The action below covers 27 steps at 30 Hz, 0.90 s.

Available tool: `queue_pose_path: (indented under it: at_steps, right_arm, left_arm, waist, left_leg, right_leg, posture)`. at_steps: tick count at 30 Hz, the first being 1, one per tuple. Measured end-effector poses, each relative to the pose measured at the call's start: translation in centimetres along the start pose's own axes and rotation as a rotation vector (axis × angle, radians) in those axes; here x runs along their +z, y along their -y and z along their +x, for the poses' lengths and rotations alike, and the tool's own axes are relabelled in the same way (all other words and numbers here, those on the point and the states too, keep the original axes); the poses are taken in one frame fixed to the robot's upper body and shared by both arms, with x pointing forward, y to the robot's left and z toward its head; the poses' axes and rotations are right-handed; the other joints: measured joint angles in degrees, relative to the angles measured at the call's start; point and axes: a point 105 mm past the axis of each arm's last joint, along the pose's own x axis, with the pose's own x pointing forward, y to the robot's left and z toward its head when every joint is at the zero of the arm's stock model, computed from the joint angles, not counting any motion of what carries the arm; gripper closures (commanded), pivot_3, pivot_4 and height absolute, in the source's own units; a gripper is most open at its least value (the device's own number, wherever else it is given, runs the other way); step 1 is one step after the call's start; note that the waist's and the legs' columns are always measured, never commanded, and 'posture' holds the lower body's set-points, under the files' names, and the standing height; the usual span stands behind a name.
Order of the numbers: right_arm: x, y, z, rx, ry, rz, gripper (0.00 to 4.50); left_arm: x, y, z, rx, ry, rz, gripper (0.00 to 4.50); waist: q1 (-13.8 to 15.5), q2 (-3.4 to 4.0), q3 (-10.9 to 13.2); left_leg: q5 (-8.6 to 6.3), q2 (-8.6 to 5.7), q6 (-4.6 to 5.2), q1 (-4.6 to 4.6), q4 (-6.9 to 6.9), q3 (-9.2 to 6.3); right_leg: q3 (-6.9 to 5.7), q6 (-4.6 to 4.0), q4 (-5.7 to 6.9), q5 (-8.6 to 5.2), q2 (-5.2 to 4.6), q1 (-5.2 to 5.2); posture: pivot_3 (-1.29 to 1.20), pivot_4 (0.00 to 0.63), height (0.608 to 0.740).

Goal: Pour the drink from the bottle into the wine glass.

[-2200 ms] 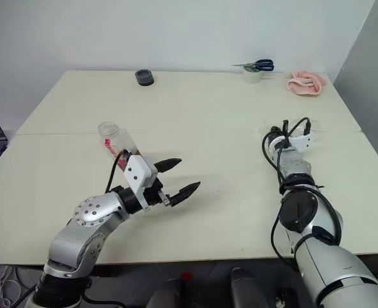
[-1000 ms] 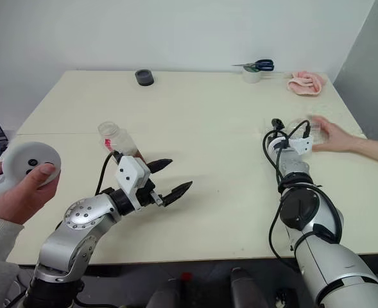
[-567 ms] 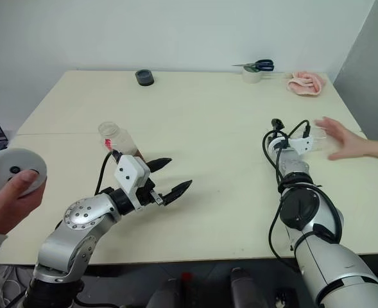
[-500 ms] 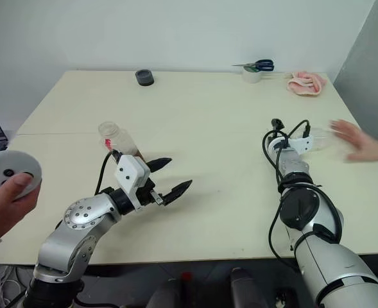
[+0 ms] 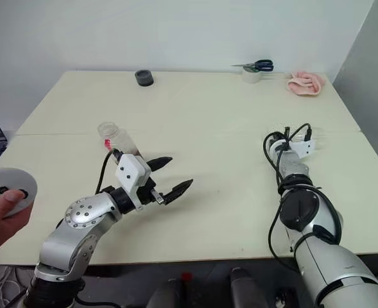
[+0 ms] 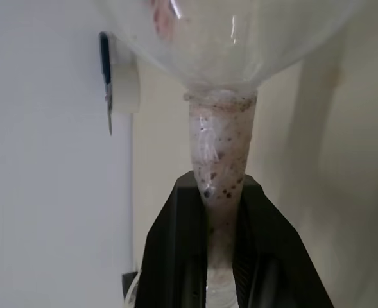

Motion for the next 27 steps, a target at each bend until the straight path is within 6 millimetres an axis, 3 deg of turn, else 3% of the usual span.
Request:
queue_pose_path:
  at_steps: [3,6,10,11,13,15,19,24,27]
  right_arm:
    - [-0.3,-0.3,0.0,0.016,-0.013,-0.048,4.34]
    - [-1.5,-1.5,0.1,0.086,-0.053,-0.256,4.34]
    - [-5.2,-7.2,-0.8,0.386,-0.097,-0.715,4.34]
    - [-6.3,-8.9,-1.6,0.498,-0.080,-0.882,4.34]
    - [-8.6,-10.3,-3.6,0.668,-0.045,-1.142,4.34]
    - [-11.2,-8.8,-4.9,0.750,-0.052,-1.324,4.34]
    - [-14.7,-2.7,-6.2,0.759,-0.138,-1.507,4.34]
    - [-14.5,-1.8,-6.2,0.724,-0.037,-1.544,4.34]
    - [-15.2,-0.5,-6.2,0.701,-0.065,-1.542,4.34]
  left_arm:
    - [0.0,0.0,0.0,0.003,-0.002,0.005,0.00]
    - [-0.1,0.0,0.0,0.005,-0.003,0.004,0.00]
    - [-0.6,-0.2,-0.6,0.022,-0.013,-0.015,0.00]
    - [-0.9,-0.4,-1.0,0.035,-0.017,-0.035,0.00]
    - [-1.6,-0.9,-2.1,0.064,-0.038,-0.061,0.00]
    - [-2.0,-1.4,-3.1,0.082,-0.053,-0.071,0.00]
    - [-1.9,-2.1,-4.0,0.104,-0.047,-0.086,0.00]
    - [-1.8,-2.4,-4.9,0.122,-0.041,-0.114,0.00]
    - [-1.8,-2.4,-5.3,0.141,-0.045,-0.118,0.00]
  waist:
    - [-0.1,0.01,0.0]
    - [-0.2,0.08,0.0]
    - [-0.6,0.19,0.1]
    - [-0.6,0.19,0.1]
    - [-0.5,0.19,0.1]
    - [-0.2,0.17,0.1]
    - [0.4,0.17,0.1]
    - [0.3,0.15,0.1]
    - [0.2,0.15,0.1]
  left_leg:
    - [0.00,0.00,0.00,-0.01,-0.01,0.02]
    - [0.00,0.00,0.00,-0.02,-0.02,0.04]
    - [0.00,0.06,0.00,-0.02,-0.08,0.04]
    - [0.00,0.08,-0.01,-0.01,-0.11,0.00]
    - [-0.01,0.09,-0.02,-0.01,-0.13,-0.12]
    - [-0.02,0.09,-0.03,-0.01,-0.13,-0.17]
    - [0.00,-0.01,-0.06,-0.07,0.01,-0.13]
    - [0.01,-0.01,-0.07,-0.01,0.01,-0.10]
    - [0.01,0.04,-0.06,0.01,-0.03,-0.11]
  right_leg:
    - [0.02,-0.01,0.00,0.00,0.00,-0.02]
    - [0.05,-0.01,0.01,0.00,0.00,-0.08]
    - [0.06,-0.02,0.08,0.01,0.03,-0.16]
    - [0.01,-0.03,0.09,0.00,0.04,-0.16]
    - [-0.11,-0.07,0.09,-0.02,0.04,-0.14]
    - [-0.15,-0.09,0.08,-0.03,0.02,-0.11]
    - [-0.14,-0.08,0.08,-0.03,-0.09,-0.11]
    - [-0.12,-0.04,0.07,0.00,-0.11,-0.06]
    - [-0.12,-0.11,0.09,0.01,-0.04,-0.08]
  posture:
    - [0.00,0.150,0.740]
    - [0.00,0.150,0.740]
    - [0.00,0.150,0.740]
    - [0.00,0.150,0.740]
    - [0.00,0.150,0.740]
    - [0.00,0.150,0.740]
    - [0.00,0.150,0.740]
    - [0.00,0.150,0.740]
    - [0.00,0.150,0.740]
